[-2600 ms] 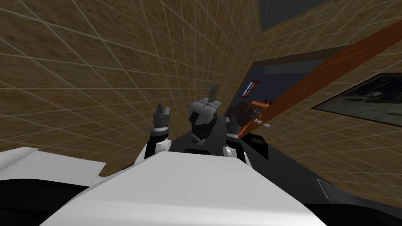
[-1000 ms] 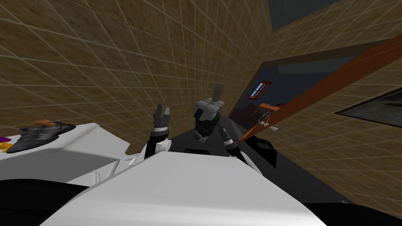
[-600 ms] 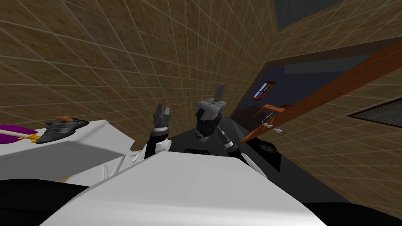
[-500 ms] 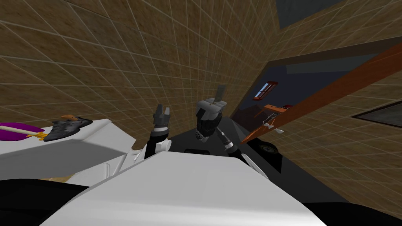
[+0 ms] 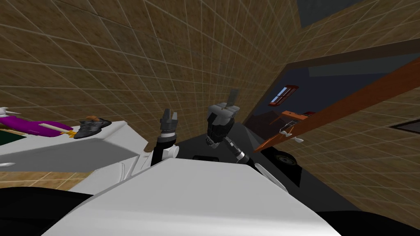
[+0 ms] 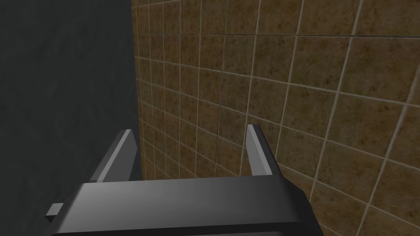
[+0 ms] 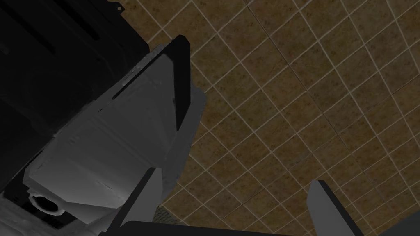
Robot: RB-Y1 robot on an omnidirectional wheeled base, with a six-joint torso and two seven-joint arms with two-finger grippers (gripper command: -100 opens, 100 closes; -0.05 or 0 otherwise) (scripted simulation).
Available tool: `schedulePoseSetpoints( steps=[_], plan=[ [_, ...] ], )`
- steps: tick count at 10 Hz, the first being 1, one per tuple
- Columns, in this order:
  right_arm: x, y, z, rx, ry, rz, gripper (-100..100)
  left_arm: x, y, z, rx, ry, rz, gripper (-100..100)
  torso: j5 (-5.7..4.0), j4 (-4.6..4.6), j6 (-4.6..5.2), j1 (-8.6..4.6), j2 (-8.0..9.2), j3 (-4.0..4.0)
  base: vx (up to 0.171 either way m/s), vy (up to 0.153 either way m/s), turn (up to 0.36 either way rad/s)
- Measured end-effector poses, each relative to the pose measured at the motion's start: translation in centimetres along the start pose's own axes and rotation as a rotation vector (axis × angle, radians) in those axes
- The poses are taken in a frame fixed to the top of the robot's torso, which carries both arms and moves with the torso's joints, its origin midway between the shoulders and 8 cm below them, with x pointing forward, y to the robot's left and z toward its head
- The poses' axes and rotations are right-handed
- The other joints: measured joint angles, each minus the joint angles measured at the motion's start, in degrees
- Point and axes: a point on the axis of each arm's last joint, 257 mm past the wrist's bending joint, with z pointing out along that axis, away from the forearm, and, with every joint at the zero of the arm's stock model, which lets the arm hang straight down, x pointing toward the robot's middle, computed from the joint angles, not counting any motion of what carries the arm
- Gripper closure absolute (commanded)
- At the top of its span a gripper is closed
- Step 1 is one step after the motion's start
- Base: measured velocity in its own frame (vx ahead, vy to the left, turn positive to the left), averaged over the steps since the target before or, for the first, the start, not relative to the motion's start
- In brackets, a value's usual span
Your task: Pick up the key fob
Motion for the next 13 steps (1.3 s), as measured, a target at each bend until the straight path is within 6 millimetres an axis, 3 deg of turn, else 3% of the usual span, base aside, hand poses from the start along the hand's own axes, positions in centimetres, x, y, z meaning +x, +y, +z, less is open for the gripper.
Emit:
schedulePoseSetpoints(
  steps=[8,13],
  plan=[
    [4.3,-2.5,-4.9,0.039,0.224,-0.095,-100,0.0,0.0,0.0,0.0,0.0,0.0,0,0.0,-0.01,-0.03,0.04,-0.05,-0.03,-0.017,0.021,0.087],
    [5.8,-4.4,-8.2,0.061,0.362,-0.164,-100,0.0,0.0,0.0,0.0,0.0,0.0,0,-0.01,-0.01,0.02,-0.02,-0.09,-0.05,-0.007,0.021,0.065]
  ],
)
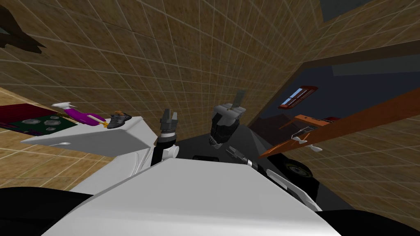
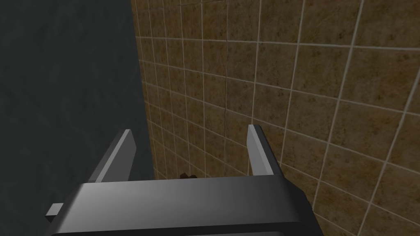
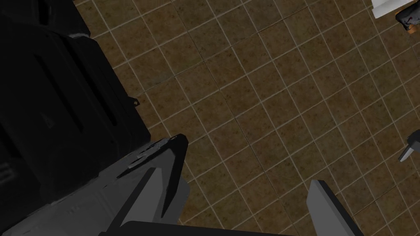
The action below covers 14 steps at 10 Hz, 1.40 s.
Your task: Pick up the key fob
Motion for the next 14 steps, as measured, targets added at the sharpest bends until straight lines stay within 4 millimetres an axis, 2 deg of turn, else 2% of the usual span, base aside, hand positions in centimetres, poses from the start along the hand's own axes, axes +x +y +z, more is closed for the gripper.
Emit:
schedulePoseSetpoints(
  steps=[3,4,6,8,14],
  plan=[
    [1.7,-1.4,-1.9,0.019,0.088,-0.041,-100,0.0,0.0,0.0,0.0,0.0,0.0,0,0.0,0.0,0.0,0.0,0.0,0.0,-0.005,0.021,0.075],
    [3.0,-2.0,-2.8,0.031,0.123,-0.052,-100,0.0,0.0,0.0,0.0,0.0,0.0,0,0.0,-0.01,-0.03,0.04,-0.01,-0.01,-0.003,0.024,0.064],
    [3.3,-2.7,-4.1,0.039,0.173,-0.083,-100,0.0,0.0,0.0,0.0,0.0,0.0,0,0.0,0.0,0.0,0.0,-0.02,-0.01,0.0,0.017,0.046],
    [4.6,-3.5,-5.7,0.059,0.236,-0.112,-100,0.0,0.0,0.0,0.0,0.0,0.0,0,0.01,-0.01,-0.01,0.04,-0.04,-0.02,0.001,0.017,0.04],
    [5.6,-7.4,-11.2,0.109,0.407,-0.212,-100,0.0,0.0,0.0,0.0,0.0,0.0,0,0.01,-0.01,0.0,0.03,-0.07,-0.04,0.005,0.018,0.054]
  ],
)
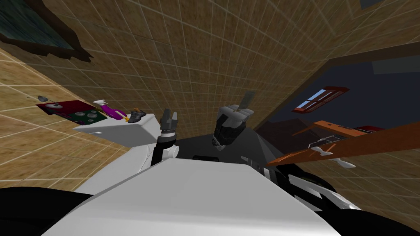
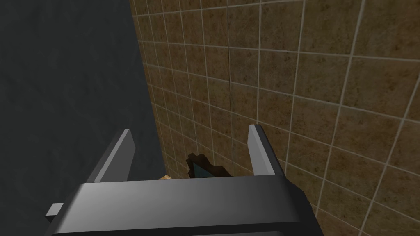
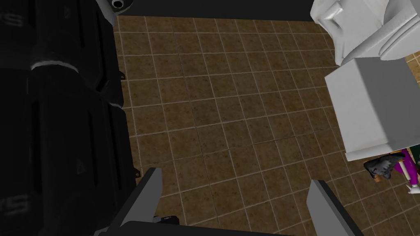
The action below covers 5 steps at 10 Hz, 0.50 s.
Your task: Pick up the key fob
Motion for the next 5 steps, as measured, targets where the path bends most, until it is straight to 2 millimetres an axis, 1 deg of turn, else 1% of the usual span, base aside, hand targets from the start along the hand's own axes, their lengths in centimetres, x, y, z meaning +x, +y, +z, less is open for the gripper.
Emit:
schedulePoseSetpoints(
  steps=[1,2,3,5],
  plan=[
    [0.2,-0.3,-0.6,0.003,0.024,-0.017,-100,0.0,0.0,0.0,0.0,0.0,0.0,0,-0.01,0.0,0.01,-0.02,0.02,0.01,0.011,0.021,0.102],
    [0.9,-1.3,-1.6,0.02,0.058,-0.034,-100,0.0,0.0,0.0,0.0,0.0,0.0,0,0.0,0.0,-0.02,0.0,0.0,0.0,0.014,0.019,0.062],
    [1.3,-1.9,-2.4,0.03,0.087,-0.055,-100,0.0,0.0,0.0,0.0,0.0,0.0,0,0.0,0.0,0.0,0.0,-0.01,-0.01,0.009,0.011,-0.012],
    [1.9,-3.8,-4.4,0.052,0.145,-0.097,-100,0.0,0.0,0.0,0.0,0.0,0.0,0,-0.01,-0.01,-0.01,0.0,-0.03,-0.01,0.019,0.021,0.069]
  ],
)
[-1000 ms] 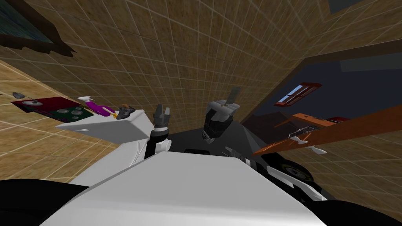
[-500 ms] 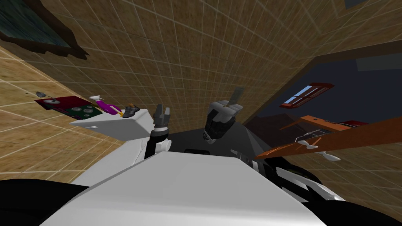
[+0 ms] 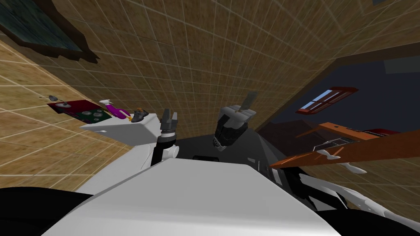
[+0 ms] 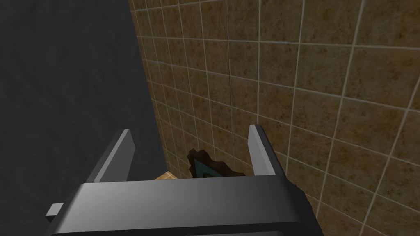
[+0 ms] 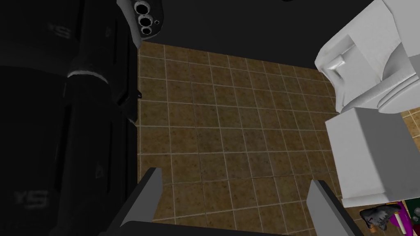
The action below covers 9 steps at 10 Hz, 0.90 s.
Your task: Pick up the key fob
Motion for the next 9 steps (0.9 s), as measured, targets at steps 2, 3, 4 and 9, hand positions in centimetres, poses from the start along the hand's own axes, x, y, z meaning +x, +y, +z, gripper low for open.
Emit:
schedulePoseSetpoints(
  steps=[2,3,4,9],
  plan=[
    [0.5,-1.2,-1.3,0.015,0.052,-0.042,-100,0.0,0.0,0.0,0.0,0.0,0.0,0,0.0,0.0,0.02,-0.01,0.0,0.0,0.02,0.017,0.05],
    [0.9,-2.5,-2.4,0.035,0.085,-0.063,-100,0.0,0.0,0.0,0.0,0.0,0.0,0,0.0,-0.01,-0.01,0.01,-0.04,-0.02,0.03,0.021,0.047],
    [1.1,-3.3,-3.2,0.046,0.112,-0.086,-100,0.0,0.0,0.0,0.0,0.0,0.0,0,0.0,-0.01,0.02,0.02,-0.05,-0.03,0.016,0.009,-0.014],
    [1.6,-7.9,-8.0,0.109,0.243,-0.197,-100,0.0,0.0,0.0,0.0,0.0,0.0,0,0.0,-0.02,0.01,0.0,-0.08,-0.05,0.034,0.017,0.049]
  ],
)
